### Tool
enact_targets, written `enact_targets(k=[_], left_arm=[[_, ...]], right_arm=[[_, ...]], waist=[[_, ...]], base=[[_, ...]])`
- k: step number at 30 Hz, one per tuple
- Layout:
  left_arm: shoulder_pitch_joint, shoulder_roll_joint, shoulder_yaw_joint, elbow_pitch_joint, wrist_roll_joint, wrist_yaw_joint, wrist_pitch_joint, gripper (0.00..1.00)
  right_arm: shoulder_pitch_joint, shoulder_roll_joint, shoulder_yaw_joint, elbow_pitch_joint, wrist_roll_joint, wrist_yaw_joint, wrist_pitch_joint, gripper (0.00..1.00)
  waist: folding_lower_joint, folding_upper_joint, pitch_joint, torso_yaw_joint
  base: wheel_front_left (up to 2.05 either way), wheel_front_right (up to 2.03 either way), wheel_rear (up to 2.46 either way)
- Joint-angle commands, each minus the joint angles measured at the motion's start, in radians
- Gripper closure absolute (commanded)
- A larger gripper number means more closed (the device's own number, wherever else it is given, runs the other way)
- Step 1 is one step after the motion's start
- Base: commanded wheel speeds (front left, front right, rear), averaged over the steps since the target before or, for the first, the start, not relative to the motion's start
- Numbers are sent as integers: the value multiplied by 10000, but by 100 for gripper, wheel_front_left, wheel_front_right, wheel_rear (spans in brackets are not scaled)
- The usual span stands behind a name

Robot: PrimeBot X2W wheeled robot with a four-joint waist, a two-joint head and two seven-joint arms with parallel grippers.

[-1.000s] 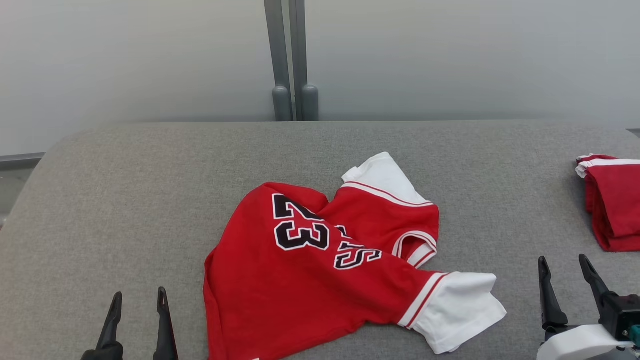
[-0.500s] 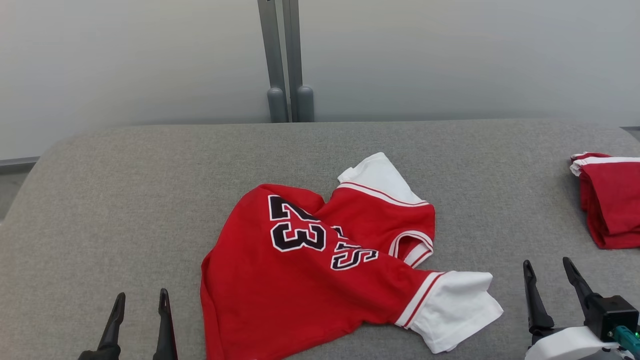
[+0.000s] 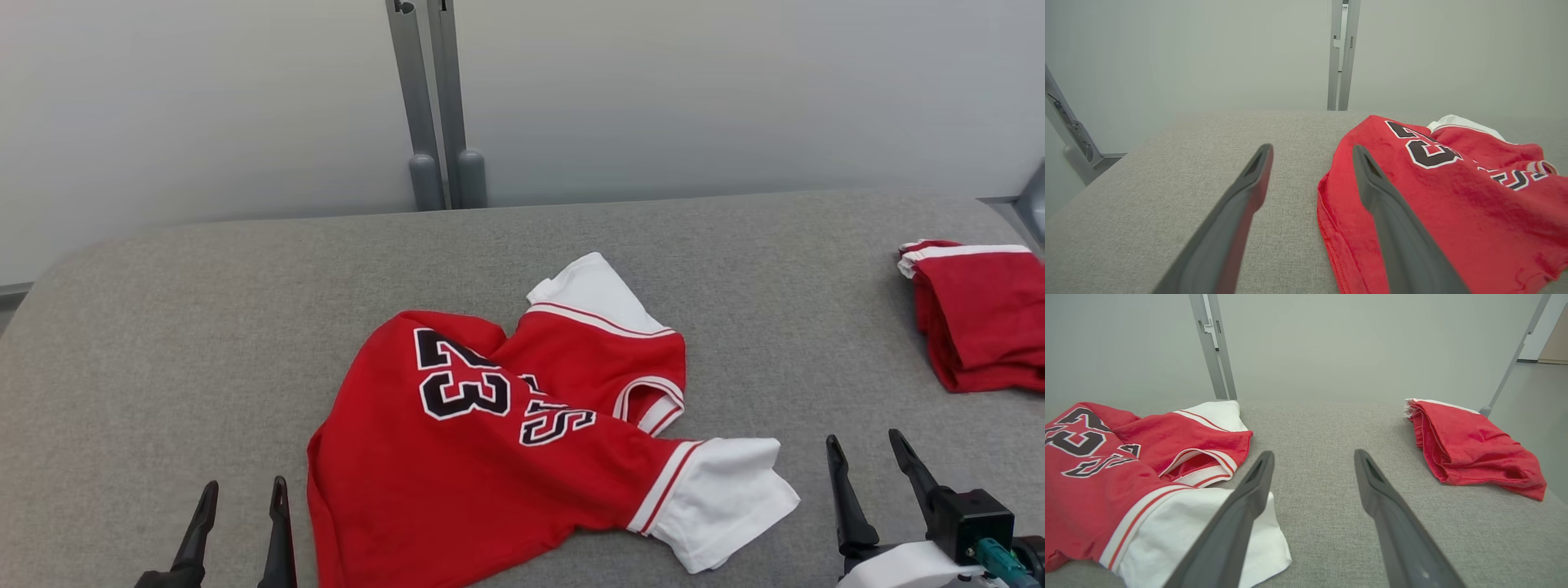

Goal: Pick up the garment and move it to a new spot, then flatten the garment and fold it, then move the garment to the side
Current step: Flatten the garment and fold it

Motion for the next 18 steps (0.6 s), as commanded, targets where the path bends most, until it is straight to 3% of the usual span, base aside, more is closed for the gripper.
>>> enact_targets(k=[1, 18], left_arm=[[-122, -42, 45, 78, 63, -70, -22, 0], [-289, -100, 94, 530, 149, -291, -22, 0]], right_arm=[[88, 16, 23, 27, 62, 0, 6, 0], [276, -120, 265, 180, 118, -1, 6, 0]], waist=[[0, 0, -41, -104], [0, 0, -249, -411]], base=[[0, 0, 0], [0, 0, 0]])
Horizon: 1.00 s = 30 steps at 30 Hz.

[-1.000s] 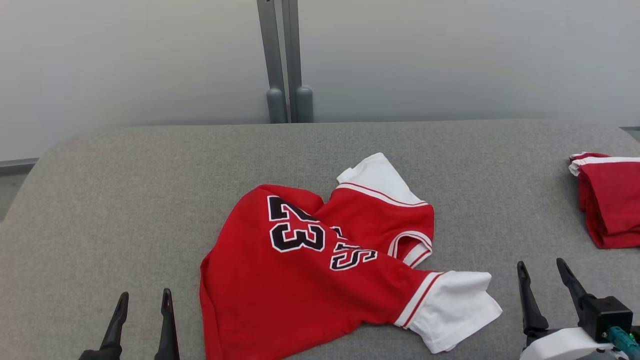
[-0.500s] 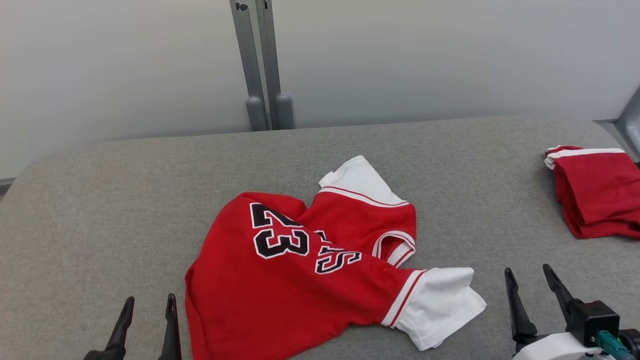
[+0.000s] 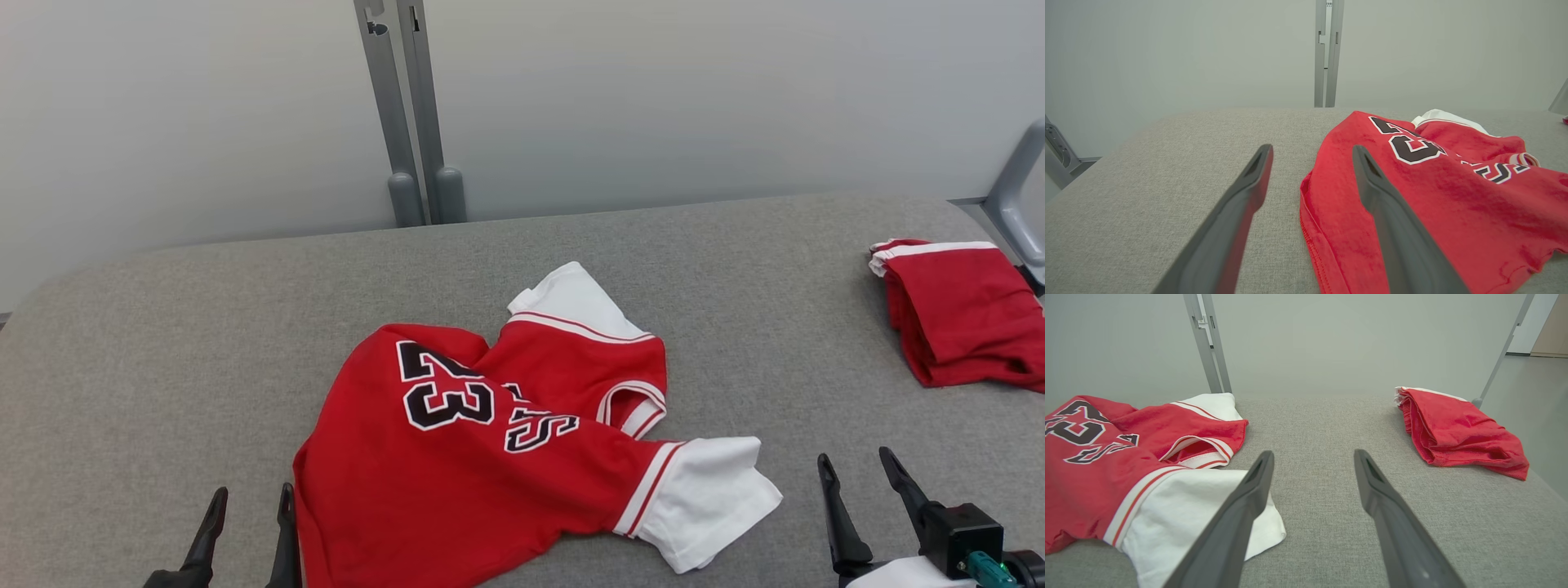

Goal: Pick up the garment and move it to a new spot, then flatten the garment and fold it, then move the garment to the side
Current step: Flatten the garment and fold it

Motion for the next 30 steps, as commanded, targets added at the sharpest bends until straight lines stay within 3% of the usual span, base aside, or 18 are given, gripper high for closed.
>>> enact_targets(k=[1, 6, 11, 21, 30], left_arm=[[-179, 1, 21, 5, 48, -34, -24, 0], [-246, -15, 73, 37, 37, -55, -24, 0], [13, 76, -328, 654, 378, -46, 303, 0], [988, 118, -1354, -580, 223, -13, 4433, 0], [1539, 145, -1858, -1551, 340, 195, 5770, 0]], right_arm=[[45, -53, 14, 31, 49, 0, 6, 0], [-1, -60, 83, 51, 42, -1, 6, 0], [-136, -423, 772, 487, 177, 0, 6, 0], [-1553, -1558, 2541, 2376, 562, -1, 1164, 0], [-2480, -1753, 3449, 3308, 1027, -1, 1750, 0]], waist=[[0, 0, 13, -8], [0, 0, 51, -5], [0, 0, 39, -6], [0, 0, 358, 171], [0, 0, 594, 456]], base=[[0, 0, 0], [0, 0, 0], [0, 0, 0], [0, 0, 0], [0, 0, 0]])
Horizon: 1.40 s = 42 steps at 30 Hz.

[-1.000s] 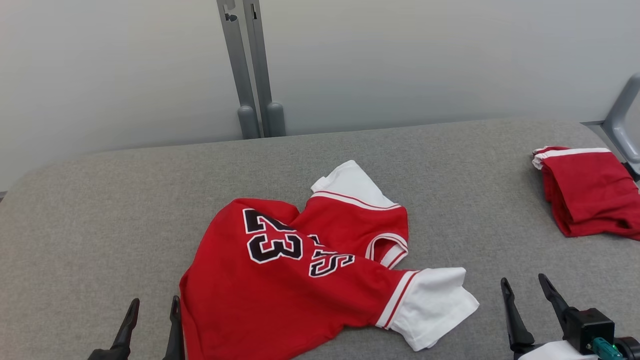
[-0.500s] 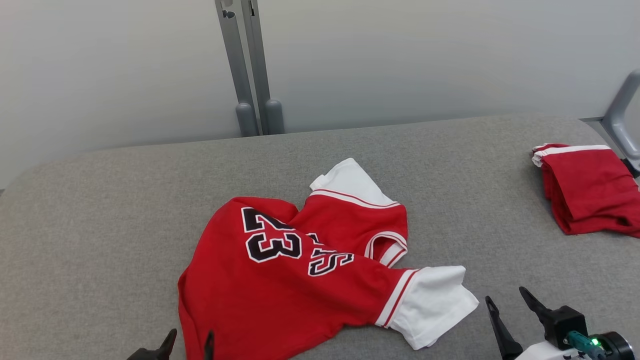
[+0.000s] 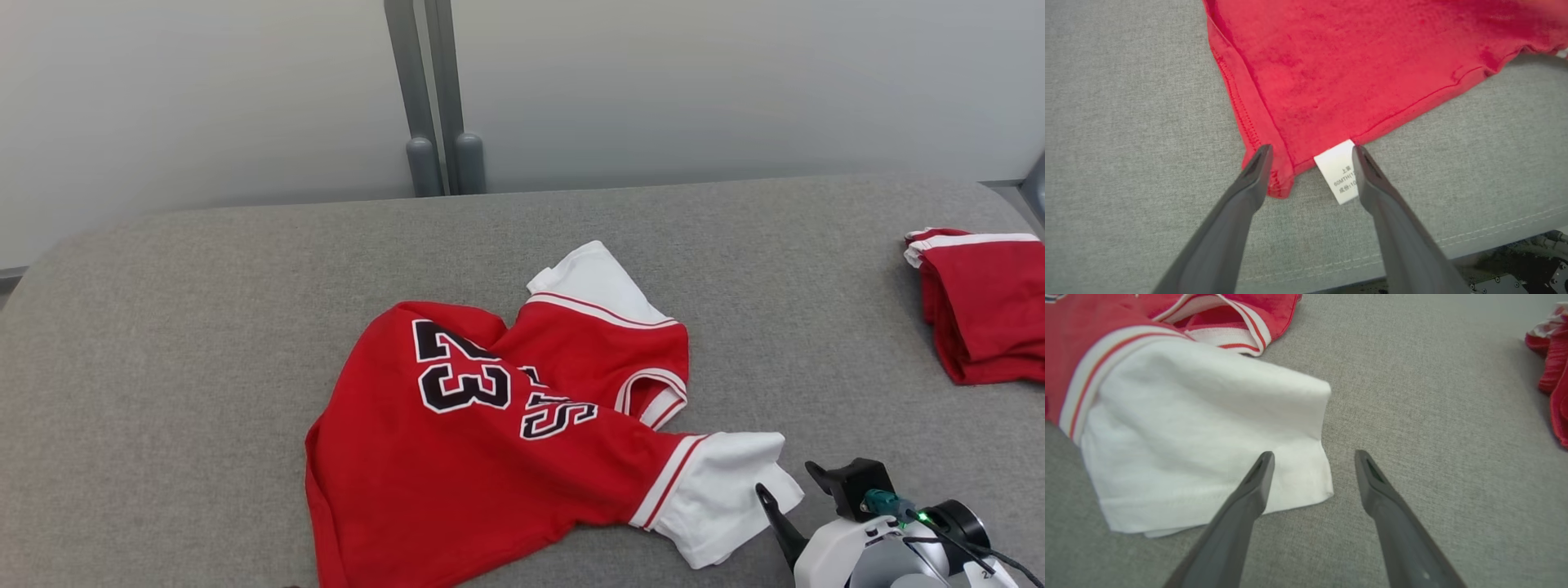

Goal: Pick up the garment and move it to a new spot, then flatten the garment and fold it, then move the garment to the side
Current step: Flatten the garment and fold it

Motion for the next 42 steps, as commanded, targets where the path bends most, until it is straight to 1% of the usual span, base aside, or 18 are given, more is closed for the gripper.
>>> enact_targets(k=[1, 4, 16, 17, 18, 21, 22, 23, 25, 28, 30, 35, 37, 38, 39, 40, 41, 42], left_arm=[[141, 4, 37, -35, -3, 139, 40, 0], [134, 16, 69, -13, 165, 382, -27, 0], [-332, 167, 103, 773, 396, 777, -563, 0], [-363, 173, 115, 857, 399, 818, -629, 2], [-393, 181, 117, 924, 382, 825, -670, 6], [-498, 194, 113, 1079, 331, 838, -740, 36], [-509, 206, 108, 1102, 314, 843, -747, 51], [-522, 220, 97, 1129, 303, 846, -750, 56], [-564, 237, 85, 1169, 288, 844, -724, 71], [-611, 255, 77, 1204, 253, 860, -757, 75], [-603, 263, 61, 1215, 223, 875, -763, 80], [-578, 297, 45, 1185, 167, 911, -802, 79], [-556, 297, 58, 1162, 101, 909, -807, 89], [-552, 309, 67, 1140, 64, 898, -804, 100], [-544, 302, 80, 1119, -7, 870, -800, 100], [-532, 291, 82, 1087, -72, 819, -797, 100], [-535, 291, 94, 1039, -88, 804, -805, 100], [-522, 263, 129, 991, -262, 739, -786, 100]], right_arm=[[-110, -31, 80, 107, 124, -3, -52, 0], [-256, -36, 174, 227, 219, -3, -155, 0], [-571, -26, 596, 679, 451, -3, -405, 0], [-599, -26, 628, 714, 469, -3, -421, 0], [-630, -18, 652, 738, 485, -3, -434, 0], [-693, -17, 709, 801, 536, -3, -488, 0], [-699, -15, 720, 817, 538, -3, -492, 0], [-701, -11, 730, 845, 546, -3, -507, 0], [-715, 6, 759, 883, 585, -3, -545, 0], [-743, 25, 807, 942, 627, -3, -551, 0], [-764, 31, 842, 975, 644, -3, -565, 0], [-791, 16, 896, 1041, 722, -3, -576, 0], [-783, 7, 933, 1068, 780, -2, -547, 0], [-783, 2, 946, 1089, 814, -3, -518, 0], [-768, 12, 1000, 1103, 893, -3, -448, 7], [-733, -18, 1080, 1090, 955, -2, -411, 88], [-707, -56, 1056, 1034, 1030, -2, -476, 100], [-609, -94, 1043, 984, 1208, -5, -414, 100]], waist=[[0, 0, 63, 68], [0, 0, 143, 101], [0, 0, 381, 32], [0, 0, 385, 37], [0, 0, 394, 39], [0, 0, 439, 63], [0, 0, 448, 70], [0, 0, 456, 87], [0, 0, 479, 121], [0, 0, 503, 171], [0, 0, 519, 200], [0, 0, 561, 259], [0, 0, 581, 280], [0, 0, 590, 292], [0, 0, 592, 305], [0, 0, 587, 323], [0, 0, 581, 339], [0, 0, 566, 370]], base=[[0, 0, 0], [0, 0, 0], [0, 0, 0], [0, 0, 0], [0, 0, 0], [0, 0, 0], [0, 0, 0], [0, 0, 0], [0, 0, 0], [0, 0, 0], [0, 0, 0], [0, 0, 0], [0, 0, 0], [0, 0, 0], [0, 0, 0], [0, 0, 0], [0, 0, 0], [0, 0, 0]])
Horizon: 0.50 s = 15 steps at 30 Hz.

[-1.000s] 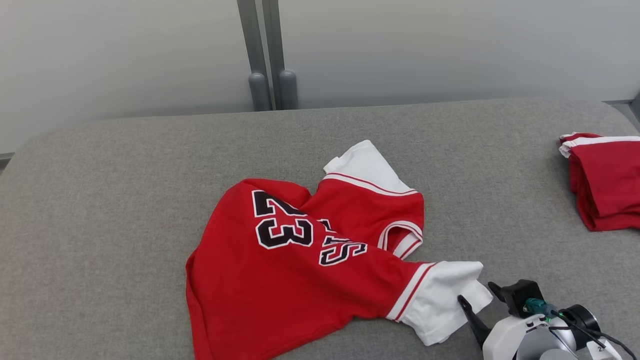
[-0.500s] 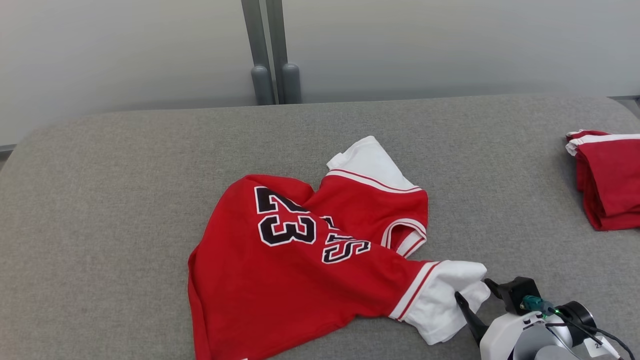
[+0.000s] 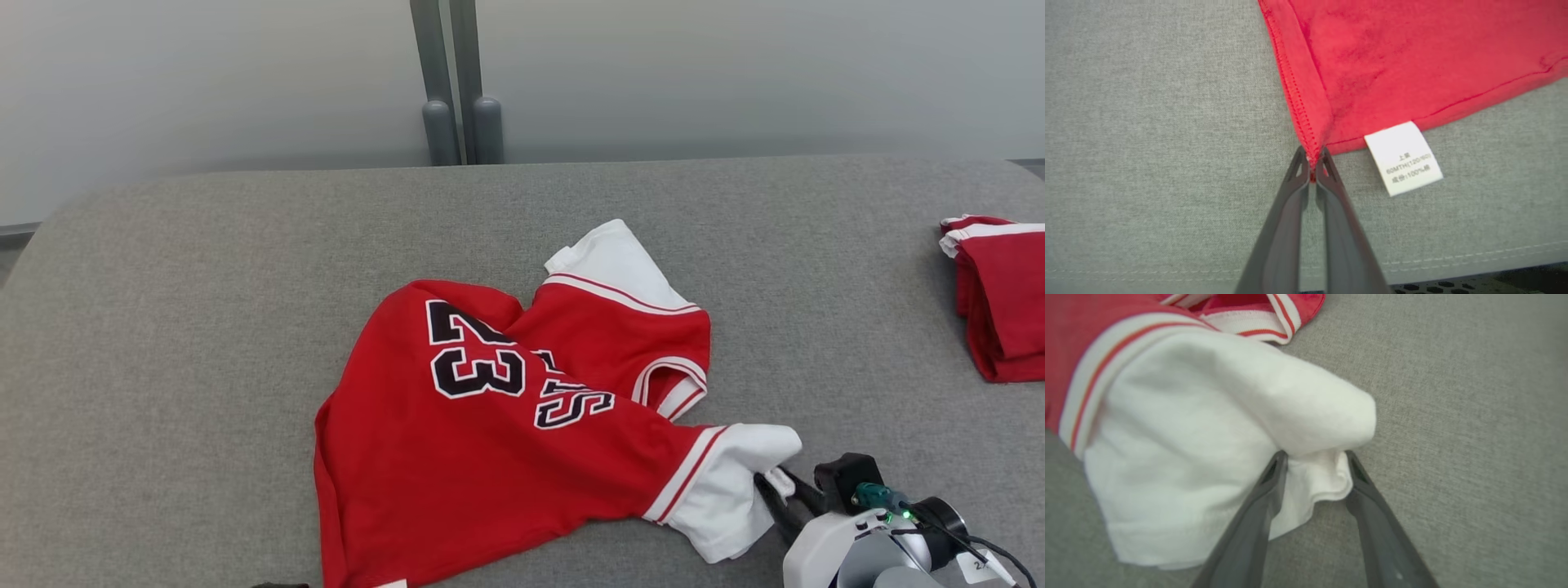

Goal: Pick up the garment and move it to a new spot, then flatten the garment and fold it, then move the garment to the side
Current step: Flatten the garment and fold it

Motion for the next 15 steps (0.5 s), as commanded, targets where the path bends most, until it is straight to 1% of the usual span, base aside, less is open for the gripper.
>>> enact_targets(k=[1, 3, 5, 7, 11, 15], left_arm=[[-13, 6, 57, -96, -254, -93, 30, 100], [72, -51, 100, -319, -631, -217, 154, 100], [196, -93, 130, -642, -1022, -347, 347, 100], [326, -159, 231, -1183, -1658, -461, 577, 100], [631, -132, 163, -2745, -3041, -779, 1315, 100], [762, 299, -144, -4847, -4884, -950, 2411, 100]], right_arm=[[204, -105, 124, -57, 195, -8, 140, 100], [381, -228, -153, -447, 738, -12, 20, 100], [626, -341, -466, -1125, 1406, -10, 55, 100], [951, -556, -1012, -2122, 2252, -10, 130, 100], [1869, -1176, -2543, -4686, 3694, -8, 621, 100], [2597, -1451, -4601, -7356, 5351, -5, 1658, 100]], waist=[[0, -1, -31, 56], [0, -1, -56, 112], [0, -1, -87, 157], [0, -1, -116, 180], [0, -1, -185, 158], [0, -1, -184, 76]], base=[[0, 0, 0], [0, 0, 0], [0, 0, 0], [0, 0, 0], [0, 0, 0], [0, 0, 0]])
